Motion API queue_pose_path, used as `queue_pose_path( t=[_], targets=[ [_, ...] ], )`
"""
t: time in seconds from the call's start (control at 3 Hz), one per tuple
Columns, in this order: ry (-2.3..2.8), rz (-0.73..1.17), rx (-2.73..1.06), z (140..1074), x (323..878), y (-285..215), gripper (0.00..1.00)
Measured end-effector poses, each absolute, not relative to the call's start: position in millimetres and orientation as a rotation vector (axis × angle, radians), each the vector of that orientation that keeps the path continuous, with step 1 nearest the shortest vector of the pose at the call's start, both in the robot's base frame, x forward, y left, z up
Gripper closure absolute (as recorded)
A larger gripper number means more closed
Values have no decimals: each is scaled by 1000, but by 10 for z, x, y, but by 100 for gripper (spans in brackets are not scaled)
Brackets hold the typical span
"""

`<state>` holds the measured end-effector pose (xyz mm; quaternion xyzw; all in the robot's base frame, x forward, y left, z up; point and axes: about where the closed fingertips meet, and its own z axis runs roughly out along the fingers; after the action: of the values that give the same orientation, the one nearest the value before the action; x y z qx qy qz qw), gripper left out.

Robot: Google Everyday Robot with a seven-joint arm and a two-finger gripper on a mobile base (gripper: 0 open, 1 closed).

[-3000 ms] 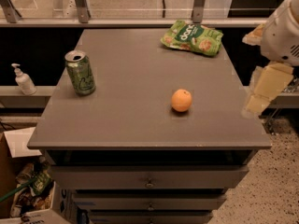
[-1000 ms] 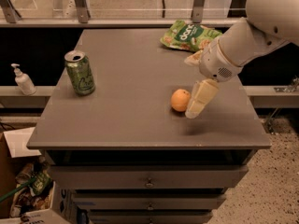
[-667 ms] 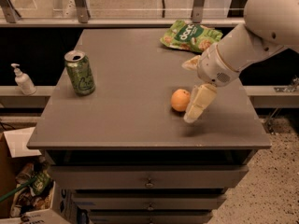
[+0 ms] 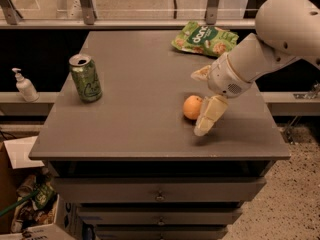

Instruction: Pick orange

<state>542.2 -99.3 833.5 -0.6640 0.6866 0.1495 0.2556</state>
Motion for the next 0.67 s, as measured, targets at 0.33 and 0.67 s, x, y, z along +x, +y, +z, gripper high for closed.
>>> queue_pose_path(
  t=[0.33,0.67],
  targets=[
    [1857,422,-1807,8263,5405,-982,17],
    [1853,429,-1809,8233,5405,-983,40]
  ],
)
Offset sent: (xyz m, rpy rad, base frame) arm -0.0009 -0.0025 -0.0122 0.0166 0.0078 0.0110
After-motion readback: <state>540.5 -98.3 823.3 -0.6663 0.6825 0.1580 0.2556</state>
